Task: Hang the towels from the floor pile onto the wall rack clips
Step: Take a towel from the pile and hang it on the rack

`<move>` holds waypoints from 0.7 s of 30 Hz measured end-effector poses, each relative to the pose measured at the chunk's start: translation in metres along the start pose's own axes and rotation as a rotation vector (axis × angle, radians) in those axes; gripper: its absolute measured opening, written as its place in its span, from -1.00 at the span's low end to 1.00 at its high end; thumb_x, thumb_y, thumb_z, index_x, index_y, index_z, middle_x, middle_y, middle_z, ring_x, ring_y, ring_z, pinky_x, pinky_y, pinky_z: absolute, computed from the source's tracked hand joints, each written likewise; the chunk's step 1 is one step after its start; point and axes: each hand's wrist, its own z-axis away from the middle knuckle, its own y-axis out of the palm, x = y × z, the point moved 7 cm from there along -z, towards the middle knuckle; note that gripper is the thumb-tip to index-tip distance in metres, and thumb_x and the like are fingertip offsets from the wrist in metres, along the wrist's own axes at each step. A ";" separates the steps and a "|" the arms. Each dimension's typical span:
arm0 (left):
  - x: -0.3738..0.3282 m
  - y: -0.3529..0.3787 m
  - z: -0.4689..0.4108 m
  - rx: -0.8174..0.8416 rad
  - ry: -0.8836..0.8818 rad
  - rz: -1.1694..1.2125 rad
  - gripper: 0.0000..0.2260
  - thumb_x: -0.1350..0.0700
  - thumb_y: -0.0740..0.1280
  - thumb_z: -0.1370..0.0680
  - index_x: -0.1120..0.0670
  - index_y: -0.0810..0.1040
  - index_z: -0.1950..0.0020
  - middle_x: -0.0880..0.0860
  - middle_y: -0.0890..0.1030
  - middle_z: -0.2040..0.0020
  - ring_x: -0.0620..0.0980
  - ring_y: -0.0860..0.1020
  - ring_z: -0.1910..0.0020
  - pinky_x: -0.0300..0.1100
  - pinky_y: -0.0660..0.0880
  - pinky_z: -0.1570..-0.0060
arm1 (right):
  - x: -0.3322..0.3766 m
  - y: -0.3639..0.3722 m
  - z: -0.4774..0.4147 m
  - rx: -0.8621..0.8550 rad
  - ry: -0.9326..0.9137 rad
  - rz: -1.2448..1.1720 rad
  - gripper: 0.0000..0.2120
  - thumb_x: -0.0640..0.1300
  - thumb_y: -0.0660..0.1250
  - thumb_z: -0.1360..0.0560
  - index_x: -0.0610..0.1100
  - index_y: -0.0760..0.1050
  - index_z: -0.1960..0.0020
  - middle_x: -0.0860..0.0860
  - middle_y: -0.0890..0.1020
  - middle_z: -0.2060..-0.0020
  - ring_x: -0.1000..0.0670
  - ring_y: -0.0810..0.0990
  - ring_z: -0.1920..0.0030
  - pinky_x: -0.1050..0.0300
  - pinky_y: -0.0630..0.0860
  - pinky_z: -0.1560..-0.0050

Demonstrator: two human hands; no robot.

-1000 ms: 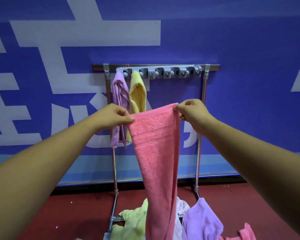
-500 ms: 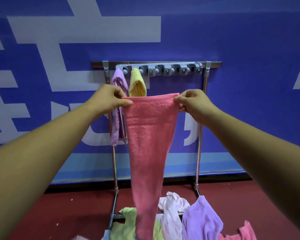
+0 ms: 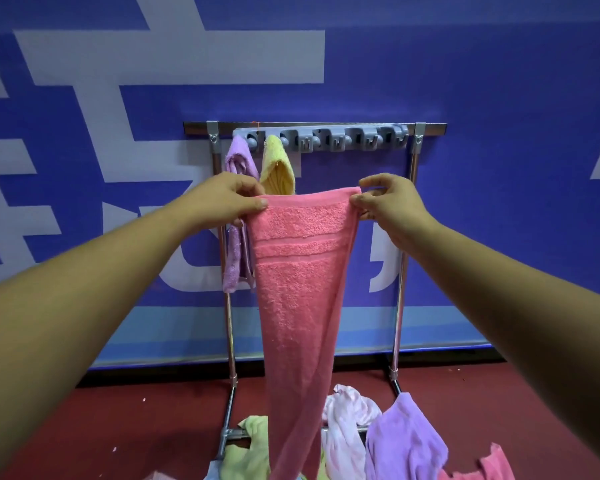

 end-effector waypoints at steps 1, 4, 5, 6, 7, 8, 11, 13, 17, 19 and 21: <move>-0.001 0.004 0.001 0.043 0.008 -0.023 -0.92 0.10 0.35 -0.59 0.04 0.61 0.08 0.01 0.66 0.16 -0.05 0.62 0.19 -0.03 0.62 0.10 | -0.001 0.000 -0.001 -0.002 0.005 0.026 -0.83 -0.32 0.46 -0.48 -0.28 0.59 -0.07 -0.15 0.65 0.20 -0.01 0.65 0.26 0.00 0.68 0.06; -0.005 0.022 0.009 0.241 0.036 0.014 -0.96 0.22 0.34 -0.58 0.16 0.51 0.00 0.10 0.66 0.26 0.06 0.66 0.28 0.03 0.59 0.16 | -0.002 0.003 0.003 -0.001 0.008 0.091 -0.92 -0.30 0.47 -0.47 -0.28 0.65 0.05 -0.09 0.65 0.29 0.05 0.61 0.32 0.09 0.66 0.17; -0.007 0.029 0.011 0.302 0.039 0.075 -0.91 0.26 0.32 -0.58 0.16 0.46 -0.06 0.12 0.65 0.28 0.10 0.65 0.29 0.00 0.57 0.20 | -0.002 0.003 0.004 -0.004 0.012 0.098 -0.94 -0.30 0.47 -0.47 -0.27 0.66 0.06 -0.07 0.64 0.31 0.08 0.59 0.35 0.16 0.62 0.24; -0.011 0.034 0.015 0.350 0.045 0.127 -0.85 0.29 0.30 -0.58 0.13 0.45 -0.11 0.14 0.63 0.28 0.10 0.63 0.31 -0.06 0.56 0.24 | -0.002 0.004 0.006 -0.004 0.014 0.103 -0.95 -0.29 0.47 -0.48 -0.26 0.66 0.06 -0.06 0.63 0.31 0.10 0.58 0.35 0.23 0.57 0.29; -0.015 0.038 0.017 0.380 0.062 0.150 -0.82 0.31 0.29 -0.58 0.10 0.46 -0.14 0.13 0.61 0.27 0.06 0.60 0.32 -0.13 0.55 0.26 | -0.001 0.005 0.007 -0.002 0.012 0.101 -0.96 -0.28 0.47 -0.49 -0.25 0.66 0.06 -0.05 0.63 0.30 0.10 0.58 0.35 0.27 0.54 0.33; -0.020 0.040 0.018 0.392 0.093 0.134 -0.82 0.30 0.29 -0.59 0.08 0.51 -0.13 0.11 0.60 0.25 0.00 0.58 0.31 -0.19 0.54 0.25 | -0.001 0.007 0.009 0.001 0.010 0.101 -0.97 -0.27 0.46 -0.49 -0.23 0.66 0.08 -0.05 0.64 0.30 0.10 0.58 0.34 0.29 0.53 0.34; -0.030 0.041 0.018 0.371 0.173 0.032 -0.90 0.21 0.35 -0.59 0.07 0.60 -0.07 -0.01 0.67 0.15 -0.11 0.63 0.17 -0.26 0.53 0.08 | 0.001 0.011 0.011 0.017 0.001 0.110 -0.94 -0.26 0.45 -0.50 -0.15 0.65 0.13 -0.03 0.64 0.30 0.11 0.57 0.33 0.30 0.51 0.35; -0.034 0.045 0.021 0.409 0.166 0.057 -0.84 0.19 0.39 -0.57 0.09 0.59 -0.15 -0.05 0.71 0.09 -0.15 0.66 0.07 -0.32 0.53 0.04 | 0.002 0.015 0.014 0.035 0.006 0.100 -0.91 -0.25 0.43 -0.52 -0.12 0.64 0.15 -0.02 0.64 0.30 0.11 0.56 0.33 0.28 0.50 0.34; -0.035 0.049 0.020 0.389 0.190 -0.015 -0.77 0.24 0.40 -0.55 0.08 0.57 -0.20 -0.10 0.71 0.02 -0.19 0.67 0.02 -0.36 0.54 0.04 | 0.007 0.018 0.017 0.033 -0.002 0.104 -0.92 -0.26 0.42 -0.53 -0.14 0.64 0.13 -0.02 0.62 0.33 0.11 0.53 0.38 0.28 0.47 0.38; -0.038 0.045 0.017 0.292 0.220 -0.035 -0.86 0.21 0.39 -0.56 0.08 0.63 -0.11 -0.09 0.72 0.10 -0.17 0.68 0.09 -0.33 0.55 0.06 | 0.007 0.019 0.018 0.040 0.001 0.104 -0.90 -0.26 0.42 -0.53 -0.15 0.64 0.16 -0.02 0.60 0.38 0.10 0.51 0.43 0.25 0.46 0.39; -0.041 0.041 0.015 0.211 0.257 -0.054 -0.91 0.12 0.41 -0.55 0.02 0.67 -0.04 -0.09 0.71 0.09 -0.19 0.66 0.08 -0.28 0.55 0.00 | 0.005 0.021 0.018 0.034 -0.003 0.125 -0.89 -0.26 0.42 -0.53 -0.14 0.62 0.17 -0.03 0.59 0.40 0.05 0.51 0.44 0.15 0.50 0.36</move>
